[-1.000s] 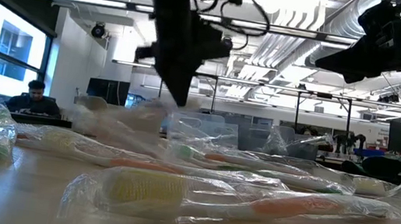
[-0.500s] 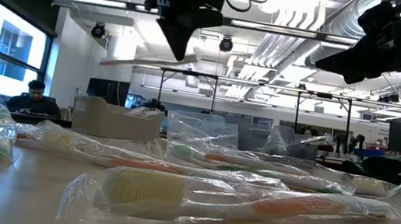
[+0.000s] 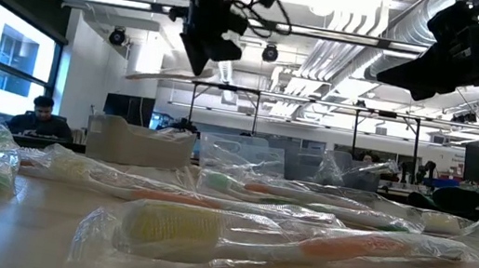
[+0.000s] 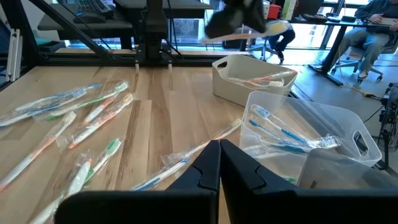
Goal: Pick & Place Toothbrushes
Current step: Put the orange toothbrush into the white bin
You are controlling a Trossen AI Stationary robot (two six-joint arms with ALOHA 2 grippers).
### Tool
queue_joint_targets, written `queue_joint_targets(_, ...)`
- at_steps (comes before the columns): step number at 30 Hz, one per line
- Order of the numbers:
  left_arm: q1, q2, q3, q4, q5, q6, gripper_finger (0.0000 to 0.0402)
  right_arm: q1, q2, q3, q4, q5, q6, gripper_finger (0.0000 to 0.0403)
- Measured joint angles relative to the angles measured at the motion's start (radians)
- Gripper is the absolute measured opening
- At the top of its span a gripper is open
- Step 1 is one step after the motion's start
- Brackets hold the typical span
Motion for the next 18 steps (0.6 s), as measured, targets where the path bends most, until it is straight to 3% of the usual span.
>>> queue_joint_targets(9,0.190,0.000,-0.033,0.124,0.001,0.031,0.0000,0.000,0.000,0.000,0.001,0.000,-0.001,0.0002)
queue_joint_targets(14,0.269,0.000,-0.097,0.240,0.081,0.064,0.0000,0.000,0.000,0.000,0.001,0.000,-0.002,0.0002)
queue_joint_targets(18,0.309,0.000,-0.154,0.279,0.086,0.069,0.0000,0.000,0.000,0.000,0.001,0.000,-0.002,0.0002)
